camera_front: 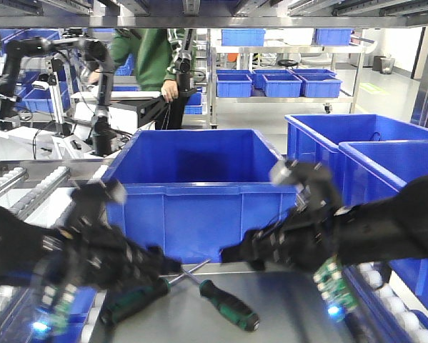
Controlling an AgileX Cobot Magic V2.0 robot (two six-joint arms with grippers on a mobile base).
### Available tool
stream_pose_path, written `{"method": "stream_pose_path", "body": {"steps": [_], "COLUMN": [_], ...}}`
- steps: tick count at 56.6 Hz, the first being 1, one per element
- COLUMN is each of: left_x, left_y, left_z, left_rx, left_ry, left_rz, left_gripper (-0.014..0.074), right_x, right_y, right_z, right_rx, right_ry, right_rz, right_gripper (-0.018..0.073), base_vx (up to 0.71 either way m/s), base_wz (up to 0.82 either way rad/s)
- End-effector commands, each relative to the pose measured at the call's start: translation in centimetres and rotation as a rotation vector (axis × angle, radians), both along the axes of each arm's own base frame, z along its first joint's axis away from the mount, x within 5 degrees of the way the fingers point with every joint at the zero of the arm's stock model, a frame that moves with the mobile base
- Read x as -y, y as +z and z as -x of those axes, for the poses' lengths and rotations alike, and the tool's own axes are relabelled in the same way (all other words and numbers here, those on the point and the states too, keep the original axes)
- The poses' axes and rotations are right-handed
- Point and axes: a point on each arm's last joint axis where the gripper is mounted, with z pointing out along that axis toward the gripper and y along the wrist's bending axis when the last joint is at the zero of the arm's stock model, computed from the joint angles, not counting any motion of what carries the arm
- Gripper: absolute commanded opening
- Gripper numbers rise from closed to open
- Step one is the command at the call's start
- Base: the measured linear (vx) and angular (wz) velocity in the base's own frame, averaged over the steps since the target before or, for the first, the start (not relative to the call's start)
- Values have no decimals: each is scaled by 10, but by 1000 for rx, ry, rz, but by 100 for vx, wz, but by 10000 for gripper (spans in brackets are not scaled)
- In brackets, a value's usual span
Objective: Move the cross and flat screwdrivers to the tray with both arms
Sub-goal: 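Open both grippers to release the screwdrivers onto the tray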
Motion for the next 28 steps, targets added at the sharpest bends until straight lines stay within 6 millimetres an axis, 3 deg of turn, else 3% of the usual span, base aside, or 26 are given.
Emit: {"method": "stream_pose_path", "body": {"steps": [1,9,15,28], "left_x": [-13,-29,-38,-41], "left_y": [50,81,97,99], "left_z": [20,47,65,75], "left_rx": [205,353,416,409], "left_ry": [27,26,26,3], "left_rz": [28,-16,-14,-37], "left_gripper": [591,591,591,591], "right_x": [13,28,39,44], "right_y": [43,55,42,20], "right_z": [14,31,40,48], "right_rx": [163,202,222,241], "right_ry": [-94,-176,-264,-319], "right_rz": [-28,43,55,34], "right_gripper": [606,602,599,592], "base_vx": [0,0,0,0], "base_wz": [0,0,0,0]}}
